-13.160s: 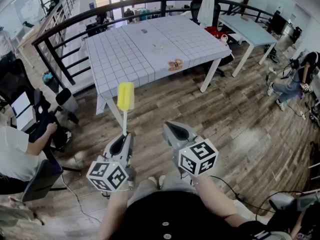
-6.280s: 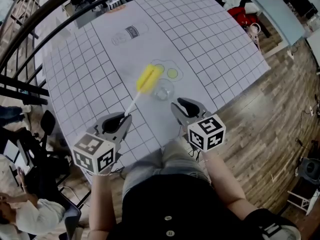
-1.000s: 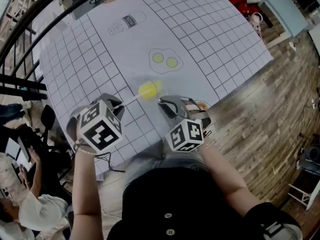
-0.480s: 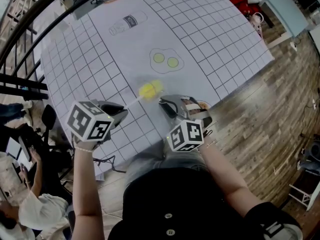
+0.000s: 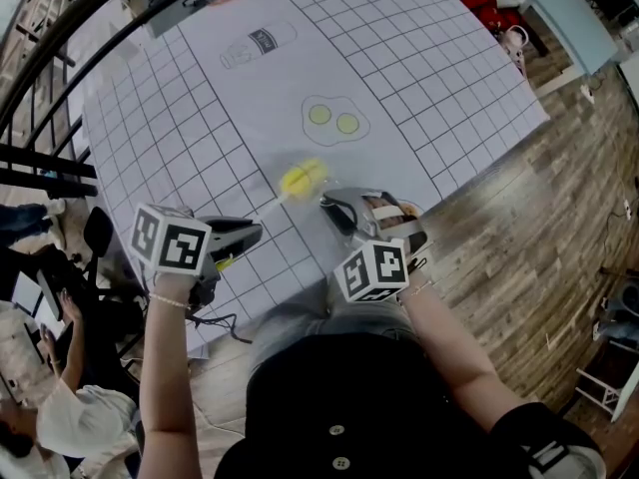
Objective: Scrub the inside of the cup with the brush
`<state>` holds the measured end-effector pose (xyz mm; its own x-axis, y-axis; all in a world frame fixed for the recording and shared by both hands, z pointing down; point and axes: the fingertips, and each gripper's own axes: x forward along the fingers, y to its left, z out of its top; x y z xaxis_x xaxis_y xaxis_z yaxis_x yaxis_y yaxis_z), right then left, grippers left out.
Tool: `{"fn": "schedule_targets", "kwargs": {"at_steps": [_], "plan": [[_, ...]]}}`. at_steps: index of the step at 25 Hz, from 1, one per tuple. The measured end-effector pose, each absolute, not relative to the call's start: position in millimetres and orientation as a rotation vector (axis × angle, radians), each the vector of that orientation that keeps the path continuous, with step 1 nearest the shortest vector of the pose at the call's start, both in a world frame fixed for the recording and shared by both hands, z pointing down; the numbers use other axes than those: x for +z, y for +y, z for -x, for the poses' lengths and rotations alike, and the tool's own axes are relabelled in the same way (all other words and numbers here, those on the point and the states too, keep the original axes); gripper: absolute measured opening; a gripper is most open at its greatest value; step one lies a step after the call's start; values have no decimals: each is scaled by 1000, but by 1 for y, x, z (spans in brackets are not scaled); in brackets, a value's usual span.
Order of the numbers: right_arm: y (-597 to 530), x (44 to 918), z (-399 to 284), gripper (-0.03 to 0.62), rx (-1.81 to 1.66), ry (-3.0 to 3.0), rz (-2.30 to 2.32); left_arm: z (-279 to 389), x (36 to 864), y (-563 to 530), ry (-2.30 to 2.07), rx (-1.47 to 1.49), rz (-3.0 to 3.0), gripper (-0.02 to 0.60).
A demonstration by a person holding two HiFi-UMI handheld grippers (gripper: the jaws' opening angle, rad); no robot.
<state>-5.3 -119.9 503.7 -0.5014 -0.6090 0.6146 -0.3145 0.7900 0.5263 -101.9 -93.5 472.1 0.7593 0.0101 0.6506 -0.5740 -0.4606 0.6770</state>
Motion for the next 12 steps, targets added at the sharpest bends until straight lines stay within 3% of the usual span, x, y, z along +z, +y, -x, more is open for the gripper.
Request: {"fn": "schedule_targets", "kwargs": {"at_steps": [12], "plan": [[-117,505,4,54,-468,-2117,-653,95,469,-83,-383,342,-1700,49]]}}
